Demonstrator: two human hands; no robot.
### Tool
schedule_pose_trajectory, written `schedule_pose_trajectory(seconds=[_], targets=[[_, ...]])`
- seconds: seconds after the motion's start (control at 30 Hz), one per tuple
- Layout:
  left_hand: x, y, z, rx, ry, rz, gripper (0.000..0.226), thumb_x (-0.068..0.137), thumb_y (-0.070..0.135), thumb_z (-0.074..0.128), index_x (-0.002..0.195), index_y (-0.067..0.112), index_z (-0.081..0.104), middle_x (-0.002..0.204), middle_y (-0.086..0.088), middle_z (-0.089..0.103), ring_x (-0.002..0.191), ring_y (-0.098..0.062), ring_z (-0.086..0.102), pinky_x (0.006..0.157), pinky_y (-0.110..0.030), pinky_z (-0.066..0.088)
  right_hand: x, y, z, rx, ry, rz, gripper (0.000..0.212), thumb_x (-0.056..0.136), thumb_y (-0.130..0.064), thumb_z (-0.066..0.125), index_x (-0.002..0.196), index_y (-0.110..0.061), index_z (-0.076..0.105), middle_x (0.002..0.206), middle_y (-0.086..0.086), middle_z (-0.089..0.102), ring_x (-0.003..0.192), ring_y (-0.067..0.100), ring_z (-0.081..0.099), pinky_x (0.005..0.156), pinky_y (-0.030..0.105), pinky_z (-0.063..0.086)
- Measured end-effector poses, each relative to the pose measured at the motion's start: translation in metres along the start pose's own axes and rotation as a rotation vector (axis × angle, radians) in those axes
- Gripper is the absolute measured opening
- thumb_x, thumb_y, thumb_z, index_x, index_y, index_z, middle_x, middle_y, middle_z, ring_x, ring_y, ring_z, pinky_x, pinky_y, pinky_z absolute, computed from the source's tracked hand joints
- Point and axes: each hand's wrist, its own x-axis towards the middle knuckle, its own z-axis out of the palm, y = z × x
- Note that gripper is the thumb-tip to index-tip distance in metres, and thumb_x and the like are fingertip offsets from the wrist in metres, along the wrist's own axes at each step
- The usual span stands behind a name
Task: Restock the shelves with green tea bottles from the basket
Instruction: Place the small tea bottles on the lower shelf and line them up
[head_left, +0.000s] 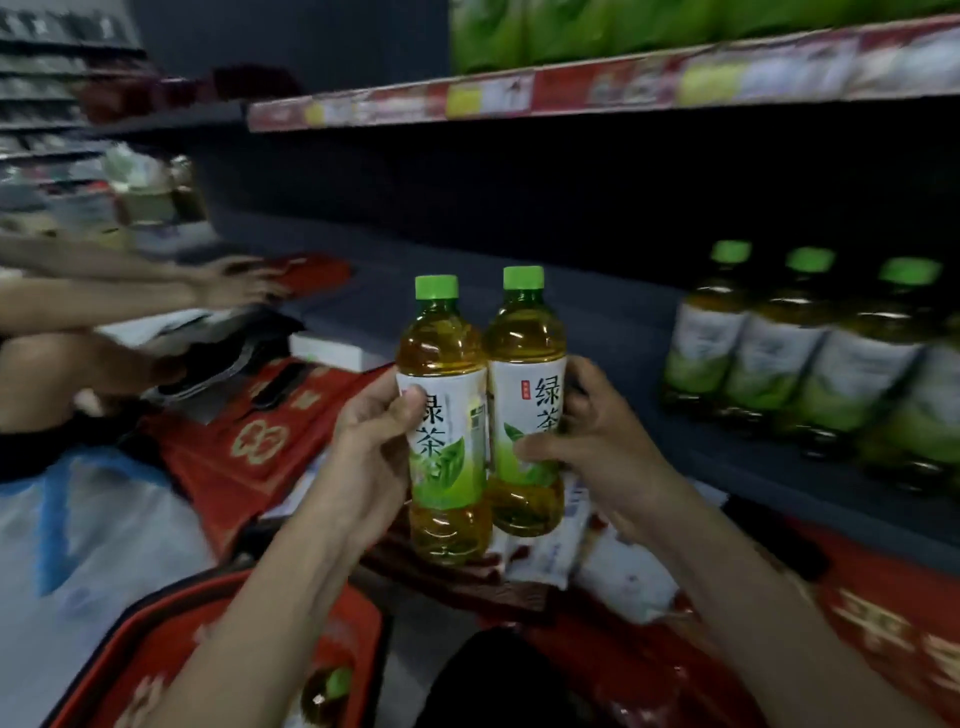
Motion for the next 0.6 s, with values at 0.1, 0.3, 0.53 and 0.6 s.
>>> schedule_pose_trajectory(seconds=[0.1,0.3,0.53,0.6], targets=[[0.029,-0.023,0.062,-0.053,-0.161,0.023,0.020,0.087,0.012,0.053,0.089,0.012,0.073,0.088,-0.005,0.073,0.078,-0.016,0.070,0.067,-0.024,0.056,-0.026,-0.018,-0.063,-0.025,0.165,-0.088,0.079,0.072,0.010,0.076,0.135,-0.026,0.044,0.108,0.002,0.073,0.104,0.020,0.068,0.088,0.047,0.056],[0.057,-0.088,0.189,-0.140,-0.355,-0.001,0.019,0.081,0.003,0.058,0.082,0.014,0.073,0.080,-0.003,0.073,0.073,-0.015,0.070,0.062,-0.025,0.056,-0.099,-0.018,-0.167,-0.104,0.474,-0.275,0.076,0.075,0.012,0.074,0.130,-0.033,0.047,0.121,0.002,0.065,0.109,0.020,0.065,0.082,0.039,0.059],[0.046,-0.151,0.301,-0.182,-0.503,-0.010,0.016,0.085,0.004,0.058,0.097,0.012,0.065,0.084,0.002,0.074,0.086,-0.016,0.070,0.076,-0.035,0.058,-0.171,-0.015,-0.249,-0.256,0.713,-0.324,0.079,0.075,0.007,0.074,0.135,-0.034,0.045,0.120,-0.016,0.061,0.109,0.001,0.060,0.078,0.028,0.059],[0.043,-0.164,0.321,-0.211,-0.565,-0.001,0.024,0.084,0.009,0.056,0.108,0.011,0.062,0.091,0.002,0.073,0.093,-0.018,0.069,0.082,-0.037,0.057,-0.189,-0.015,-0.264,-0.299,0.742,-0.326,0.079,0.075,0.005,0.074,0.135,-0.036,0.044,0.121,-0.019,0.060,0.110,-0.001,0.059,0.075,0.021,0.057]])
